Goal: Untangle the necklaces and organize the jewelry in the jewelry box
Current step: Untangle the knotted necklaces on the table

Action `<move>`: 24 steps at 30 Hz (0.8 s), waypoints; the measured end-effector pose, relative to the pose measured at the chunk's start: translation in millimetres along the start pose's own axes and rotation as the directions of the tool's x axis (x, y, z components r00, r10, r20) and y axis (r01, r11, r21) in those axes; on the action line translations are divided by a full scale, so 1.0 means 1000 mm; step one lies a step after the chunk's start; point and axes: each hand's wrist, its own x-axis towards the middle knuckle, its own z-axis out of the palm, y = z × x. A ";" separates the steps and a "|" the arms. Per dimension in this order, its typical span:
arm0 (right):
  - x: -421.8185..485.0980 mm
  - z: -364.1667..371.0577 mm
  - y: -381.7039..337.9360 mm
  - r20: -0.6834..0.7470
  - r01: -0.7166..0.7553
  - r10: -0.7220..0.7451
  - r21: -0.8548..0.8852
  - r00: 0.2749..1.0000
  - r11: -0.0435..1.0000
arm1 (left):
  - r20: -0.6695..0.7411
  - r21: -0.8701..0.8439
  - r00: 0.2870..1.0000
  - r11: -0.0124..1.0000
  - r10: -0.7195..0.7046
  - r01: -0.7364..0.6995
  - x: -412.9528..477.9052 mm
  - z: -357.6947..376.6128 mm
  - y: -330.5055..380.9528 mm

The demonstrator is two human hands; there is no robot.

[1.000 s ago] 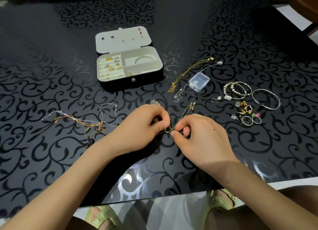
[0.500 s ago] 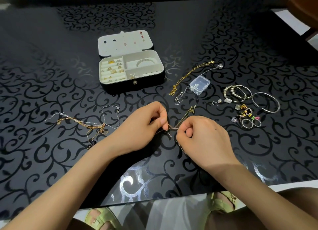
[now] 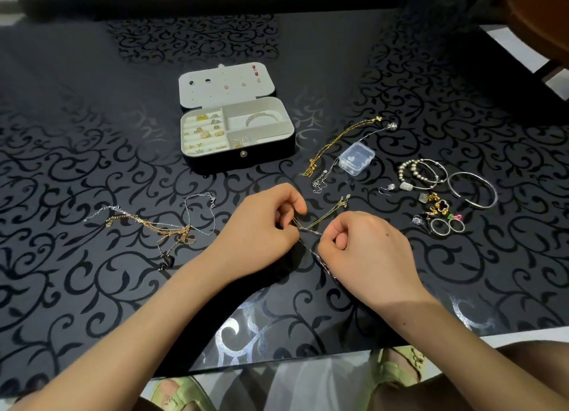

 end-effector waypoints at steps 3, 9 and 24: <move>0.000 -0.001 0.000 0.000 0.006 -0.006 -0.005 1.000 1.000 | -0.076 0.075 0.996 0.997 0.034 -0.028 0.002 0.004 -0.003; -0.001 -0.002 -0.001 0.009 0.013 -0.013 -0.005 1.000 1.000 | -0.186 0.069 0.981 0.997 0.054 -0.042 0.004 0.007 -0.006; 0.011 -0.002 0.000 0.003 -0.094 0.094 0.088 0.996 0.992 | -0.013 -0.326 0.998 0.944 -0.061 0.053 0.003 -0.006 0.001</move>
